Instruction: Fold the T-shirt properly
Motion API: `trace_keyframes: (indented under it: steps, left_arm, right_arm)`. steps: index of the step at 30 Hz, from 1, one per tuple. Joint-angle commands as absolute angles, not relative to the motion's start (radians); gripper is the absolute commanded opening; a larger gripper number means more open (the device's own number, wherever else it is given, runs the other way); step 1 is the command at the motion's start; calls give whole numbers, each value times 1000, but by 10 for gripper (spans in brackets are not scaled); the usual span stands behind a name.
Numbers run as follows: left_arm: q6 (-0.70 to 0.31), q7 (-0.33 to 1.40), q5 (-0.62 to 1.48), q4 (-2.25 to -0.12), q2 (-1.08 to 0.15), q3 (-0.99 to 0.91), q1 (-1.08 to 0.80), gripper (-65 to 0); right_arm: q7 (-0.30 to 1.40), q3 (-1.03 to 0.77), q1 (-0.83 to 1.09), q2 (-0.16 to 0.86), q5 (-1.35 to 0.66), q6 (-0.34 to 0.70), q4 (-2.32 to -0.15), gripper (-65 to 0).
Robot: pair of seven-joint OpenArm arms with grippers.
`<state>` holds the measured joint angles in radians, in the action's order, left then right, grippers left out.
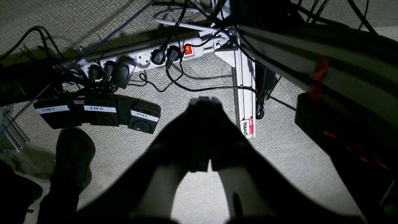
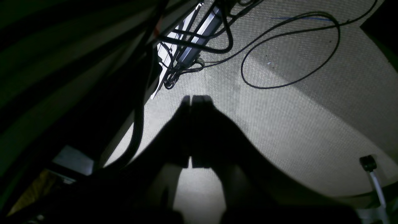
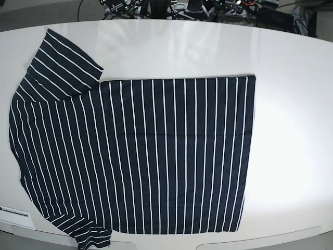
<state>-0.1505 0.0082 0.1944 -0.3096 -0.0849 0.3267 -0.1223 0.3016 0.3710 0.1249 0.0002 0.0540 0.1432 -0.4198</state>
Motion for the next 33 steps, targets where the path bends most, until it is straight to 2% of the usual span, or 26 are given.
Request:
trace_keyframes:
  steps: [1, 11, 18, 20, 24, 28, 33]
  left_arm:
    - [-161, 2, 192, -328, -89, 327, -127, -650]
    - [-167, 128, 192, -384, -114, 327, -146, -650]
    - [-194, 133, 192, -524, -210, 327, -288, -650]
    - [-194, 137, 192, -595, -253, 327, -340, -650]
    - [-194, 173, 193, -797, -352, 327, -464, -650]
    - [-189, 221, 192, -1053, -466, 327, -607, -650]
    - [-124, 273, 191, -1357, -626, 323, -773, -650]
  right_arm:
    - [300, 373, 124, -2, 57, 146, -443, -650]
    - [398, 373, 138, 2, 57, 146, -498, -650]
    - [399, 373, 259, 70, 53, 173, -541, -650]
    - [432, 373, 304, 100, 52, 209, -593, -650]
    - [542, 373, 423, 164, 24, 239, -778, -650]
    - [571, 373, 580, 253, -57, 238, -1044, -650]
    - [596, 372, 804, 370, -64, 141, -1405, -650]
